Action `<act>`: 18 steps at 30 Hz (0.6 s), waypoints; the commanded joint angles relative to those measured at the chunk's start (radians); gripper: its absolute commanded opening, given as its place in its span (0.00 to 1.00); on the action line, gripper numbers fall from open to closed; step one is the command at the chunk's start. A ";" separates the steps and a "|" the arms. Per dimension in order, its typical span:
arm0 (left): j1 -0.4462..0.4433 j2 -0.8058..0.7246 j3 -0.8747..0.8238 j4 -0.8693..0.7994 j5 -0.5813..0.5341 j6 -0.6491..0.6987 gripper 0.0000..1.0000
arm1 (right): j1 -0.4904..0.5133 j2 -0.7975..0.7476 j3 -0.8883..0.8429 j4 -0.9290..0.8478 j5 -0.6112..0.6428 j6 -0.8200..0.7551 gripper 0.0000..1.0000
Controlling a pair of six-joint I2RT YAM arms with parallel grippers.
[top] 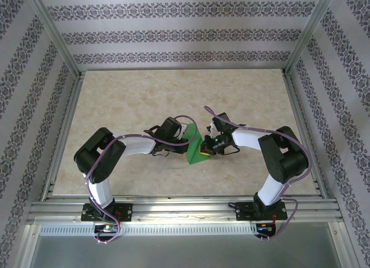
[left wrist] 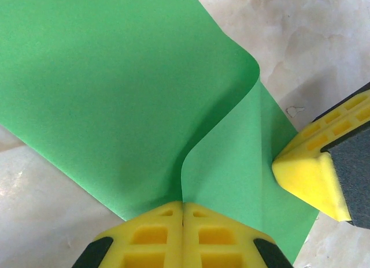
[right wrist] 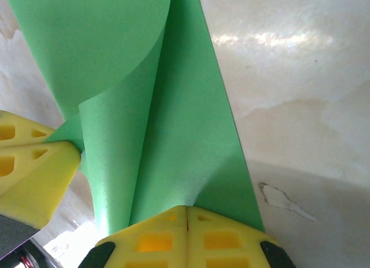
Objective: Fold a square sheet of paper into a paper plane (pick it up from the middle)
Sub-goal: Fold the triangle a second time at the center of the table.
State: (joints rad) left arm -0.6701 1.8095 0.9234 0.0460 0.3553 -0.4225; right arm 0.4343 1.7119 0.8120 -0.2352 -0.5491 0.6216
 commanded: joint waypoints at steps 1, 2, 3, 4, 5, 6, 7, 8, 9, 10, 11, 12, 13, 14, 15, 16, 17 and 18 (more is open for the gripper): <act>0.012 0.025 0.021 0.016 0.007 0.023 0.00 | 0.001 0.046 -0.017 -0.068 0.054 -0.013 0.00; 0.012 0.027 0.024 0.014 0.005 0.026 0.00 | 0.001 0.046 -0.017 -0.070 0.054 -0.015 0.00; 0.012 0.027 0.026 0.012 0.005 0.027 0.00 | 0.001 0.045 -0.018 -0.071 0.054 -0.016 0.00; 0.012 0.030 0.027 0.013 0.005 0.027 0.00 | 0.001 0.045 -0.019 -0.070 0.054 -0.016 0.00; 0.012 0.031 0.028 0.016 0.007 0.027 0.00 | 0.001 0.046 -0.020 -0.069 0.054 -0.016 0.00; 0.012 0.032 0.031 0.016 0.007 0.028 0.00 | 0.001 0.046 -0.020 -0.069 0.052 -0.015 0.00; 0.012 0.034 0.034 0.013 0.009 0.028 0.00 | 0.001 0.047 -0.021 -0.069 0.051 -0.016 0.00; 0.012 0.034 0.038 0.013 0.011 0.030 0.00 | 0.001 0.048 -0.020 -0.069 0.051 -0.016 0.00; 0.012 0.031 0.039 0.014 0.012 0.030 0.00 | 0.001 0.048 -0.021 -0.070 0.051 -0.017 0.00; 0.012 0.031 0.039 0.013 0.010 0.034 0.00 | 0.001 0.049 -0.020 -0.070 0.052 -0.016 0.00; 0.013 0.027 0.039 0.017 0.010 0.034 0.00 | 0.001 0.051 -0.020 -0.069 0.051 -0.017 0.00; 0.012 0.025 0.037 0.020 0.011 0.031 0.00 | 0.001 0.051 -0.019 -0.071 0.051 -0.017 0.00; 0.012 0.025 0.036 0.020 0.010 0.032 0.00 | 0.001 0.052 -0.019 -0.071 0.051 -0.017 0.00; 0.012 0.025 0.039 0.017 0.011 0.033 0.00 | 0.001 0.052 -0.019 -0.071 0.051 -0.017 0.00; 0.012 0.029 0.042 0.007 0.008 0.038 0.00 | 0.001 0.052 -0.019 -0.070 0.051 -0.017 0.00; 0.012 0.030 0.046 -0.004 0.004 0.038 0.00 | 0.001 0.052 -0.019 -0.070 0.051 -0.017 0.00; 0.013 0.031 0.044 -0.005 0.001 0.039 0.00 | 0.001 0.053 -0.020 -0.071 0.050 -0.016 0.00; 0.012 0.031 0.041 -0.003 0.000 0.039 0.00 | 0.001 0.054 -0.019 -0.071 0.049 -0.016 0.00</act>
State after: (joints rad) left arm -0.6689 1.8271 0.9413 0.0460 0.3584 -0.4114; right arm 0.4343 1.7123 0.8120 -0.2352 -0.5507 0.6216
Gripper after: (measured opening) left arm 0.062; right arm 0.049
